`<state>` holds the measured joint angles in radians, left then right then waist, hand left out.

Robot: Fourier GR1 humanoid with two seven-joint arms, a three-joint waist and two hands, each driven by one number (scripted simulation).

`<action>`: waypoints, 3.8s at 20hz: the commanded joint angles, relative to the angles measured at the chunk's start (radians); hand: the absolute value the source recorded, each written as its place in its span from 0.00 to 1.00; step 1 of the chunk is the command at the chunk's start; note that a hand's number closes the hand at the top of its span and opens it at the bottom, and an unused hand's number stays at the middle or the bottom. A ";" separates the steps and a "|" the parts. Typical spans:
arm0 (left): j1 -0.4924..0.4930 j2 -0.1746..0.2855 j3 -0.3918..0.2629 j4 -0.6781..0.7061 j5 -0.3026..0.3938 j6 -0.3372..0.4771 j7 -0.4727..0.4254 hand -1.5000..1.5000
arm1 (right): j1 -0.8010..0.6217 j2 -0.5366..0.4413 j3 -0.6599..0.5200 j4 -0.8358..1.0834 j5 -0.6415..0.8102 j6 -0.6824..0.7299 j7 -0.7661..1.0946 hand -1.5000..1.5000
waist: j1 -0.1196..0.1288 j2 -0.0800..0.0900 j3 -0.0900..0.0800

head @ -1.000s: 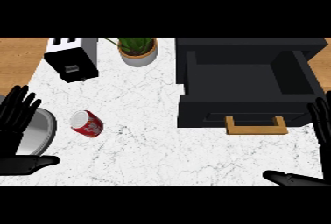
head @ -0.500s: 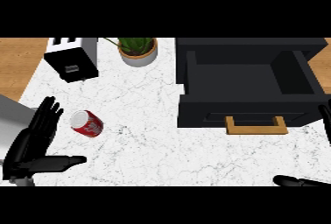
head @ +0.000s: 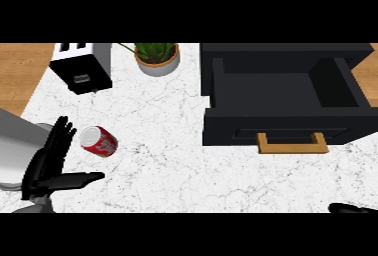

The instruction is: Pick up the can, place it into the drawer and close the drawer

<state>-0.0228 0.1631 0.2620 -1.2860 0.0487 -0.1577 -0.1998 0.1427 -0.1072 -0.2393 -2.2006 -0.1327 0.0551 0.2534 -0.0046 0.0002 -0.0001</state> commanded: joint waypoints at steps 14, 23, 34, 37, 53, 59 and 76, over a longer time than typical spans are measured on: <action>-0.218 0.064 0.053 0.581 -0.027 0.016 -0.312 0.00 | 0.122 0.052 -0.015 -0.041 0.022 0.091 -0.083 0.00 | -0.005 0.000 0.000; -0.370 0.121 0.080 0.935 -0.036 -0.001 -0.491 0.00 | 0.031 0.032 -0.068 0.015 -0.008 0.081 -0.046 0.00 | -0.008 0.003 -0.001; -0.504 0.106 0.028 1.065 -0.088 -0.048 -0.525 0.00 | -0.103 0.014 -0.036 0.084 0.042 0.044 -0.018 0.00 | -0.013 0.008 -0.002; -0.560 0.130 0.059 1.093 -0.055 -0.112 -0.501 1.00 | -0.070 0.043 0.002 -0.006 0.072 0.015 0.045 0.00 | -0.018 0.008 -0.002; -0.644 -0.072 0.072 1.064 -0.018 0.069 -0.529 1.00 | 0.019 0.040 -0.028 -0.071 0.041 0.073 0.011 0.00 | -0.016 0.004 -0.001; -0.672 -0.088 0.056 0.961 0.014 0.067 -0.447 1.00 | -0.034 0.032 -0.063 -0.062 0.034 0.031 0.052 0.00 | -0.002 0.000 0.000; -0.871 -0.163 -0.290 0.472 0.162 0.358 0.090 1.00 | -0.057 0.019 -0.066 -0.038 0.061 0.031 0.051 0.00 | -0.005 -0.008 0.001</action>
<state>-0.8429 0.0034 0.0927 -0.7276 0.1307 0.1040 -0.2220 0.0842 -0.0984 -0.3267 -2.2417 -0.0788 0.0847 0.2959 0.0017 -0.0076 0.0005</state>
